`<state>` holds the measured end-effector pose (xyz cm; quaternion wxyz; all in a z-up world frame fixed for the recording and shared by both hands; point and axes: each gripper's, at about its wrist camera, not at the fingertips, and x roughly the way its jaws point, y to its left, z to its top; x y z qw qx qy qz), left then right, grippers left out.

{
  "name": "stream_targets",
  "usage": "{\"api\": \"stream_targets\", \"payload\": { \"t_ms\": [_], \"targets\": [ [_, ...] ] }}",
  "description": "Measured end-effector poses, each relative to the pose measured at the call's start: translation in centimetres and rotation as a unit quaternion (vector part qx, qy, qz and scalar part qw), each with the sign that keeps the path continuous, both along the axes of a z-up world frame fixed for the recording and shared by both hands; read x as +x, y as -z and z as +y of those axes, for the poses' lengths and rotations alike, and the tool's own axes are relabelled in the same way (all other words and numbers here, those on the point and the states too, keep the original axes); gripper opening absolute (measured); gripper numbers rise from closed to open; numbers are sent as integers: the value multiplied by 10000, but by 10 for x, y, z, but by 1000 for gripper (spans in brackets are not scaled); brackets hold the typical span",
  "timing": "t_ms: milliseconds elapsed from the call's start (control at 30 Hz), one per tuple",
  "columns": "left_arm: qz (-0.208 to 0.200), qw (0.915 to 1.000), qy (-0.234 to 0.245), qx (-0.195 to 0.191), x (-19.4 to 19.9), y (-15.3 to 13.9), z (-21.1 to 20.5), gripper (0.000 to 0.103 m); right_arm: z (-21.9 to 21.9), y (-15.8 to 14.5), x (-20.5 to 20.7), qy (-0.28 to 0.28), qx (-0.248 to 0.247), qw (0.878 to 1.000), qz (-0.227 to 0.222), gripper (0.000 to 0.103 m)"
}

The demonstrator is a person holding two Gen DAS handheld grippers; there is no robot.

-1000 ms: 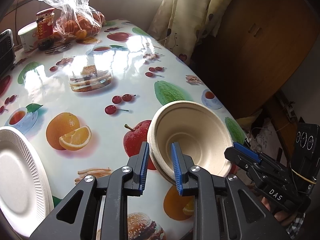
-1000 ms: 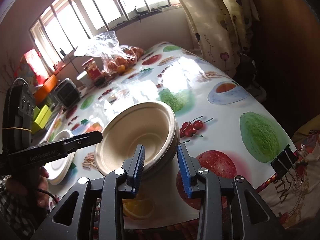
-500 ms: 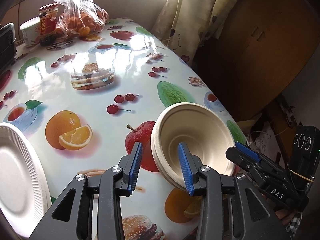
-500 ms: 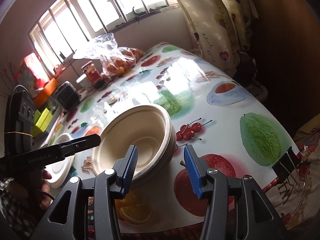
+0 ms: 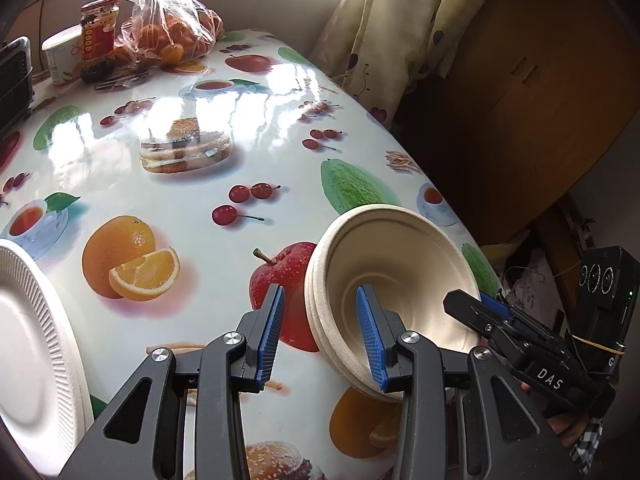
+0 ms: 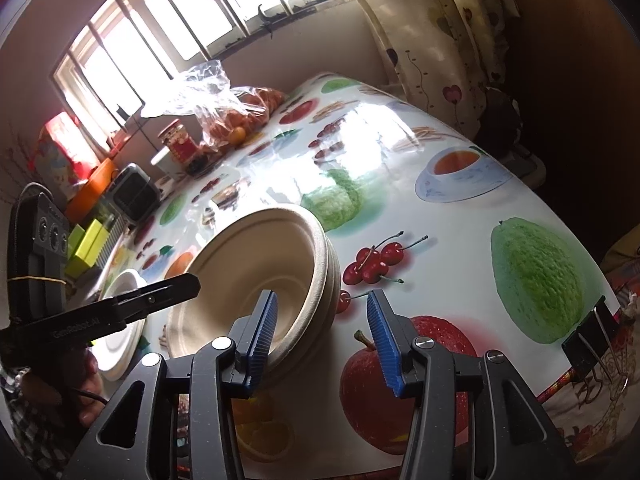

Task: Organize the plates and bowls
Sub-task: 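Open the left tool while the right tool grips the three nested bowls, then close the left tool on the nested bowl rim beside the right tool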

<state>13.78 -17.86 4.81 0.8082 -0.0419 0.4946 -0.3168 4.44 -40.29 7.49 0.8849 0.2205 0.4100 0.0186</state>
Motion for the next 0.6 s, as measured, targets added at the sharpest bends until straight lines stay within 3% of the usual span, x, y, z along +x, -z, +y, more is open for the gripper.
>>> {"api": "stream_targets", "payload": {
  "t_ms": [133, 300, 400, 600],
  "targets": [
    [-8, 10000, -1, 22, 1, 1, -2, 38, 1, 0, 2, -31, 22, 10000, -1, 38],
    [11, 10000, -10, 55, 3, 3, -3, 24, 2, 0, 3, -32, 25, 10000, 1, 28],
    [21, 10000, 10, 50, 4, 4, -3, 19, 2, 0, 3, -48, 36, 10000, -8, 26],
    [7, 10000, 6, 60, 4, 4, -4, 17, 4, -1, 7, -53, 22, 10000, -15, 24]
  ]
}}
